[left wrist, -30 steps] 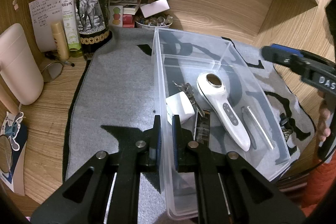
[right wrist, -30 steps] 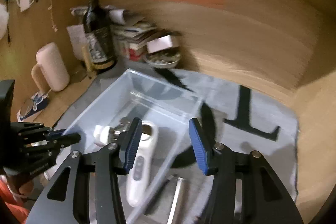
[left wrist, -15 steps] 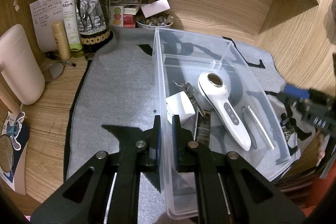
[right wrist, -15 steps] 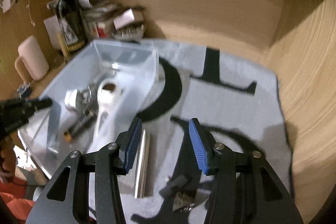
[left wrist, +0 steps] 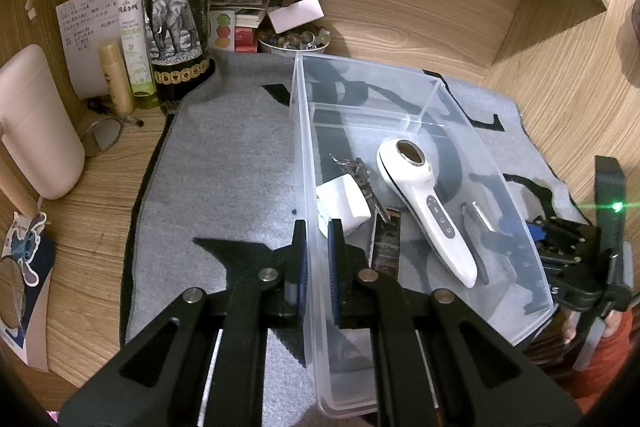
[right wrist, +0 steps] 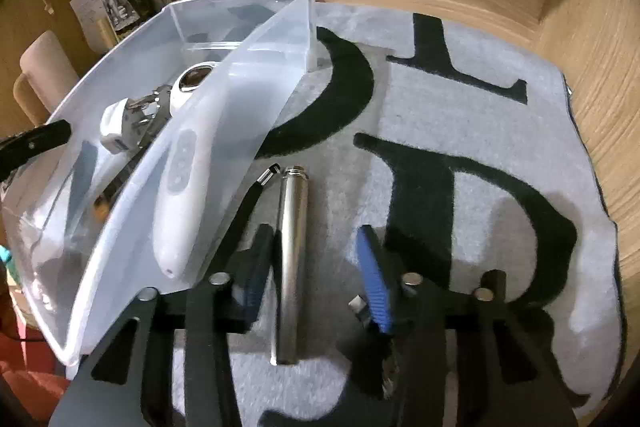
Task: Organize rigid objects
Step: 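Move the right gripper toward the silver metal cylinder, then grasp the silver metal cylinder with the right gripper and lift it, then lower the silver cylinder into the clear box and open the right gripper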
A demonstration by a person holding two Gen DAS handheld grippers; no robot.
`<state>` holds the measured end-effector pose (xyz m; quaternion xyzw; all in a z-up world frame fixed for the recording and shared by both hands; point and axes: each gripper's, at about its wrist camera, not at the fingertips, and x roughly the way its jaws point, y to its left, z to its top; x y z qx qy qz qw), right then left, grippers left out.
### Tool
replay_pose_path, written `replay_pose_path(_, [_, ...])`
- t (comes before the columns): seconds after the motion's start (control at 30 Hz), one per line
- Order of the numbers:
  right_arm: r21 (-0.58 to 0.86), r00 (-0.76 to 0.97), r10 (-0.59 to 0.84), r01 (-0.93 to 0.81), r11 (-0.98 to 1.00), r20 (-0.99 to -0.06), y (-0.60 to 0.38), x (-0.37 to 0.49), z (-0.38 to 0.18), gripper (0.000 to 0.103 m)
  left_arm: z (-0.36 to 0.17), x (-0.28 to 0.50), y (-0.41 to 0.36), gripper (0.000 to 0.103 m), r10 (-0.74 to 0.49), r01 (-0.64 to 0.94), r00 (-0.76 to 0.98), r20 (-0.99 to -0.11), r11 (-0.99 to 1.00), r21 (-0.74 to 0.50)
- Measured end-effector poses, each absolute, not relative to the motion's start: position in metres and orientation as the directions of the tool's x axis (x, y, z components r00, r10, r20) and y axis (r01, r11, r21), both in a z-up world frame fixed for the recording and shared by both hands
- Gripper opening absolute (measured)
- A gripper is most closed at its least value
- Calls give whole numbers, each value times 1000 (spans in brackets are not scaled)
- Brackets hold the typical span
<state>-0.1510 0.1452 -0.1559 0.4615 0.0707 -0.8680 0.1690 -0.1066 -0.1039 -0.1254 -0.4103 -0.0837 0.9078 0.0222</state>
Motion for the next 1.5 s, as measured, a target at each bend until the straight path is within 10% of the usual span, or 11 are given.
replay_pose_path(0.13, [40,-537,-226,335,-941,-813,147,-152,-156,14,-125,-107,-104,8,108,27,-662,-741,-985,-168])
replay_pose_path(1.5, [56,-695,-408,469,-881,-593,94,-165,-45,14,-126,-107,-104,8,109,28,-662,-741,-985,-169])
